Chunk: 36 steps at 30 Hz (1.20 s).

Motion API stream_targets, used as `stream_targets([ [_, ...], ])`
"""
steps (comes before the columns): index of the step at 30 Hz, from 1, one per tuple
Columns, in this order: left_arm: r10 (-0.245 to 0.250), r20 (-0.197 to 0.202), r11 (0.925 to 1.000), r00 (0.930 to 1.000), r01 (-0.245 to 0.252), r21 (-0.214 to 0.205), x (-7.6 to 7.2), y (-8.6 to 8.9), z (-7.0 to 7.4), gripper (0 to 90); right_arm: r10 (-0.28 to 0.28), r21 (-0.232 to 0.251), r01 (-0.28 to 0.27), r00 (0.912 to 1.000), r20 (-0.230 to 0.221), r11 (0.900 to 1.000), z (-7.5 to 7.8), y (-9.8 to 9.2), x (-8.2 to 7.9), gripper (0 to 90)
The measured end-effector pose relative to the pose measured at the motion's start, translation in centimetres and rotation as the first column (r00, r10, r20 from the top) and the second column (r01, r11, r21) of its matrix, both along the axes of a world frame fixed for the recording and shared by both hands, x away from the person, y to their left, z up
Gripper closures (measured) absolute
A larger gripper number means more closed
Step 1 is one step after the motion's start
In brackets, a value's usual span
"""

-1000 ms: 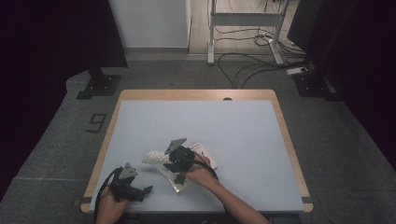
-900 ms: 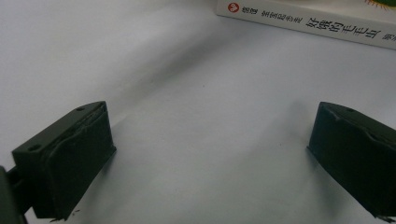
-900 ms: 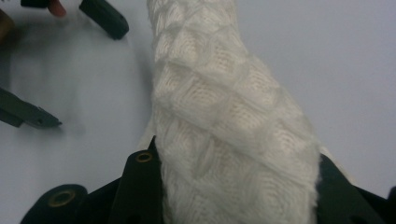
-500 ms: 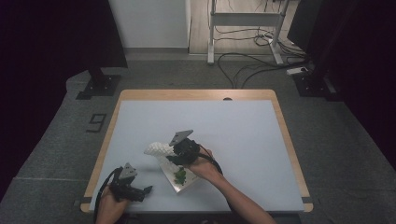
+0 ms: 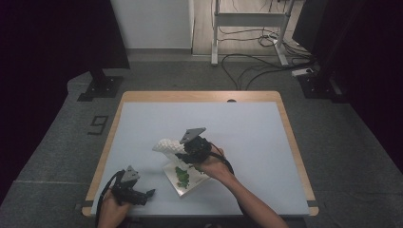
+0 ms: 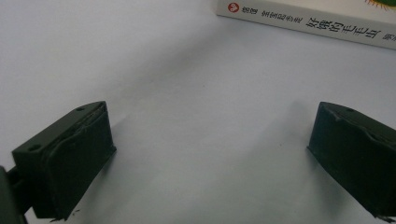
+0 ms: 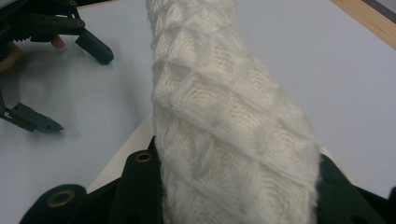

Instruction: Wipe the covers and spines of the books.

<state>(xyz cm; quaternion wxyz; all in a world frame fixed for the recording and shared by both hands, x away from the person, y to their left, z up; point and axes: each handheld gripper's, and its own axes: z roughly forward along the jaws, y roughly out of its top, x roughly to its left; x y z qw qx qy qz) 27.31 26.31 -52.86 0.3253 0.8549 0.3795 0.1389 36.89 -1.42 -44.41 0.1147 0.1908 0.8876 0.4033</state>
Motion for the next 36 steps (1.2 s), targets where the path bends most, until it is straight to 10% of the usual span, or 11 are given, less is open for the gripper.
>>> stream_targets([
  [36,0.001,-0.001,1.0000,1.0000,-0.001,-0.003,0.0,0.0,0.0,0.0,-0.161,0.018,0.161,0.9866,0.024,0.9868,0.8,-8.9,0.6,59.3],
])
